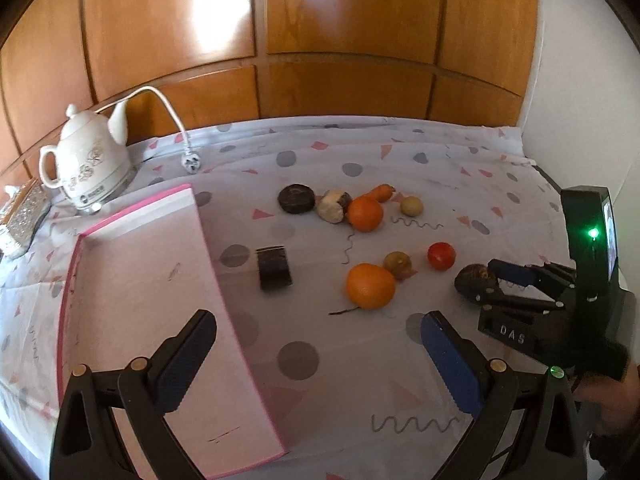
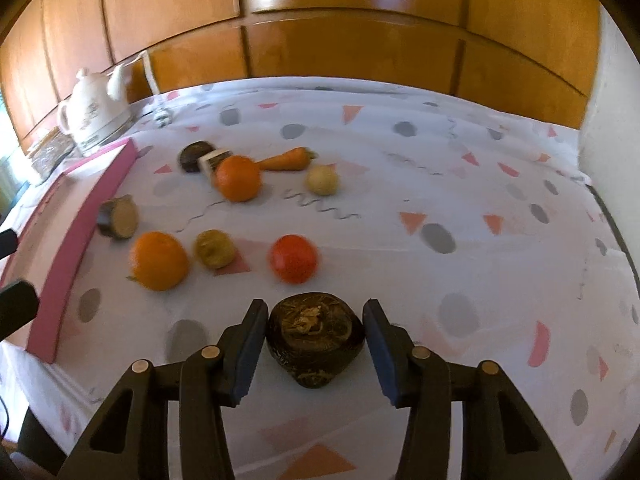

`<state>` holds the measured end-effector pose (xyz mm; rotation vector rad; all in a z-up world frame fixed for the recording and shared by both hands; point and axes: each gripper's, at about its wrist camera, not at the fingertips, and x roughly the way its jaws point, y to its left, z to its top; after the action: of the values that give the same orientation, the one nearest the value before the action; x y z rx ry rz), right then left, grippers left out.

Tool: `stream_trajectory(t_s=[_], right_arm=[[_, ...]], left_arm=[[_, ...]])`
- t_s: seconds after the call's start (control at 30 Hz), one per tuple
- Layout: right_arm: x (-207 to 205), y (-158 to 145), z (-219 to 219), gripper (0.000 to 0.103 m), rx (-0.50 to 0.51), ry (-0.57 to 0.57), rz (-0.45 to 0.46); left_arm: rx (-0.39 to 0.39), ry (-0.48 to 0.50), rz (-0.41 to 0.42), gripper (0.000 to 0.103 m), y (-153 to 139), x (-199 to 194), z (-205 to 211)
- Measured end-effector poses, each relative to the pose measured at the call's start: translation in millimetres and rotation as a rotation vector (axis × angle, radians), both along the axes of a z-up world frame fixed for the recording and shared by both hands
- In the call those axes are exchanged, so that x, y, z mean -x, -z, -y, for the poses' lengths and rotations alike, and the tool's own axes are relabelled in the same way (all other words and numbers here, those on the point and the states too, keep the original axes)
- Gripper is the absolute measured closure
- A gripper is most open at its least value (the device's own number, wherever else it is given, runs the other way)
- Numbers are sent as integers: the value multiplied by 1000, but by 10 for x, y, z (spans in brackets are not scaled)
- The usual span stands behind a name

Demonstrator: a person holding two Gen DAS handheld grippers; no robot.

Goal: Organize fruits
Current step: 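Grasp the orange with the left tool, then carry the orange into the pink tray and open the left tool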

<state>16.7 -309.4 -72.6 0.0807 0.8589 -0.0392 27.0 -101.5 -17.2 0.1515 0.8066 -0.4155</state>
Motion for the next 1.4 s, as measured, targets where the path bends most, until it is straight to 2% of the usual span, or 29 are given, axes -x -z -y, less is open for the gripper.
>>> stream_trajectory(t_s=[0.13,0.2,0.27,0.37,0.6,0.77,0.87,1.03,1.17,1.4], right_arm=[[3,20,139,53,11,40,10],[-28,105,218,53,-18,48,-29],[25,111,259,53,-27,47,-6],[50,111,276,53,-38,53,6],[101,139,294,52,-66,55,52],[124,147,314,51,-98,58,75],[129,148,323,51,-106,59,78],[139,149,339,51,-112,59,83],[146,148,347,51,-116,64,85],[140,149,328,52,-93,62,84]], left_arm=[[-1,37,-35,2,67,-64,128],[3,61,-63,12,111,-101,196],[10,75,-94,16,157,-138,245],[32,90,-147,30,247,-203,301],[61,79,-216,33,379,-355,372],[50,69,-224,33,425,-460,456],[31,66,-229,40,479,-534,531],[-3,40,-217,44,566,-613,580],[-6,40,-190,63,587,-621,589],[8,38,-157,65,564,-493,516]])
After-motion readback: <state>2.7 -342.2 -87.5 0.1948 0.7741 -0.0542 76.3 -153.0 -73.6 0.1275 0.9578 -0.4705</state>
